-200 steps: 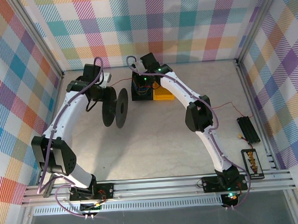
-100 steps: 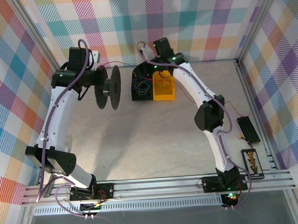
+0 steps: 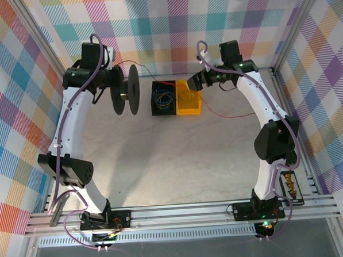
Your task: Wrap the cables
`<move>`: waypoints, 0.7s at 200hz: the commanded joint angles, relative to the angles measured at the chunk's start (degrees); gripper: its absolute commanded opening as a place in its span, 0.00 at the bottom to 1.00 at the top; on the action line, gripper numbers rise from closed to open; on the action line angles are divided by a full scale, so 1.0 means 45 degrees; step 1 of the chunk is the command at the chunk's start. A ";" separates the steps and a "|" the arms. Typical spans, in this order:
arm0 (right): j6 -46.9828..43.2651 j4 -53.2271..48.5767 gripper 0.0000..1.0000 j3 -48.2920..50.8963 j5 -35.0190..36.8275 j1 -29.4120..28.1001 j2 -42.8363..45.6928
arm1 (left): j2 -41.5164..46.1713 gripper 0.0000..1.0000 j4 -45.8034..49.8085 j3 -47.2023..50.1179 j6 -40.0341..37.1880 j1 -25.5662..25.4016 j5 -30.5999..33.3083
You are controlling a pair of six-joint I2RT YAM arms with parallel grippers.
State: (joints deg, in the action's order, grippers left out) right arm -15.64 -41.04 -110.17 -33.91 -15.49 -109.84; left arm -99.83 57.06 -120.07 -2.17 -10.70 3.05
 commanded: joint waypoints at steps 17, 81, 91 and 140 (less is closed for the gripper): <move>-0.0953 0.0606 0.88 0.1584 -0.0169 -0.0188 -0.0152 | -0.0095 0.00 -0.0083 -0.1233 0.0128 0.0248 -0.0284; -0.0658 0.2150 0.85 0.3137 0.1104 -0.0187 -0.0454 | 0.0062 0.00 -0.0088 -0.1791 0.0151 0.0344 -0.0106; -0.0590 0.2229 0.78 0.3211 0.1058 -0.0189 -0.0473 | 0.0066 0.00 -0.0102 -0.1832 0.0207 0.0384 -0.0138; -0.0686 0.1789 0.00 0.2624 0.1693 -0.0192 -0.0320 | 0.0158 0.00 -0.0356 -0.1833 0.0766 0.0753 -0.0706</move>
State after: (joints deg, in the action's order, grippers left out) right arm -17.91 -32.93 -96.01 -27.66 -16.36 -112.03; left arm -100.77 58.41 -125.82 -1.21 -8.62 1.96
